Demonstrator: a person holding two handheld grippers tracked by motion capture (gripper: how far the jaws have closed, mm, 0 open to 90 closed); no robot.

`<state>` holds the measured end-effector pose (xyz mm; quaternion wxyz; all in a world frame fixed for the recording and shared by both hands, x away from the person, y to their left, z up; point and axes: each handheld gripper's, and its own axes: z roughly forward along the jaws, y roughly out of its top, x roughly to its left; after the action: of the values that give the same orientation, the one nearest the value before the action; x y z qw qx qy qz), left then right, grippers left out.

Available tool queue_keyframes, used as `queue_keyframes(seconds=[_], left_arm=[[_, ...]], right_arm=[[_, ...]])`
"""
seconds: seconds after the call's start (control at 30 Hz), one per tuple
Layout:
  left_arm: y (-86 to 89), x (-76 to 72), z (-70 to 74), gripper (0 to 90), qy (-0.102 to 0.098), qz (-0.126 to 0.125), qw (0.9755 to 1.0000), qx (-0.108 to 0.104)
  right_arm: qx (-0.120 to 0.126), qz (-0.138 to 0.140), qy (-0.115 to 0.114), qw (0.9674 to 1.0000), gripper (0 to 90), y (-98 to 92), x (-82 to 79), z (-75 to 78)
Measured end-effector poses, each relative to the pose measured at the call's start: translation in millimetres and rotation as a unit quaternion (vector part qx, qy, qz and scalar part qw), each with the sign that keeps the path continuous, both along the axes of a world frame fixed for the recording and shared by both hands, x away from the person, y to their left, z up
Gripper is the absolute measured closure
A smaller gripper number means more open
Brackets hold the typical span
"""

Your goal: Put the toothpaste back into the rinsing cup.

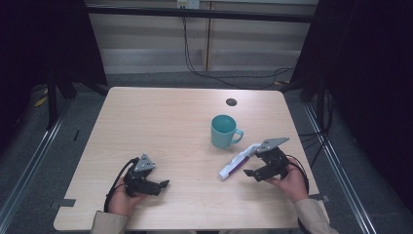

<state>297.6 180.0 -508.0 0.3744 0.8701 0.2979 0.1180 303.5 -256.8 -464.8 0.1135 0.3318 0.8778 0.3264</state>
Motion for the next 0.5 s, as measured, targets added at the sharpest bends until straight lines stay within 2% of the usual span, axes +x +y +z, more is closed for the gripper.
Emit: queue_keyframes(seconds=[0.17, 0.2, 0.33, 0.43, 0.5], left_arm=[[1.1, -0.8, 0.3, 15.2, -0.001, 0.0, 1.0, 0.001], [1.3, -1.3, 0.2, 15.2, 0.0, 0.0, 1.0, 0.0], [1.7, -1.6, 0.2, 15.3, 0.0, 0.0, 1.0, 0.001], [1.7, -1.7, 0.2, 15.3, 0.0, 0.0, 1.0, 0.001], [1.8, -1.7, 0.2, 15.3, 0.0, 0.0, 1.0, 0.001]], right_arm=[[-0.011, 0.024, 0.003, 0.9996, 15.4, 13.7, 12.0, 1.2], [-0.021, 0.025, 0.003, 0.9995, 15.3, 16.3, 14.0, 1.3], [-0.017, 0.032, 0.0, 0.9993, 15.4, 21.3, 21.3, 2.8], [-0.013, 0.029, 0.007, 0.9995, 15.4, 22.0, 28.7, 2.0], [-0.017, 0.031, 0.001, 0.9994, 15.4, 22.8, 32.4, 1.6]])
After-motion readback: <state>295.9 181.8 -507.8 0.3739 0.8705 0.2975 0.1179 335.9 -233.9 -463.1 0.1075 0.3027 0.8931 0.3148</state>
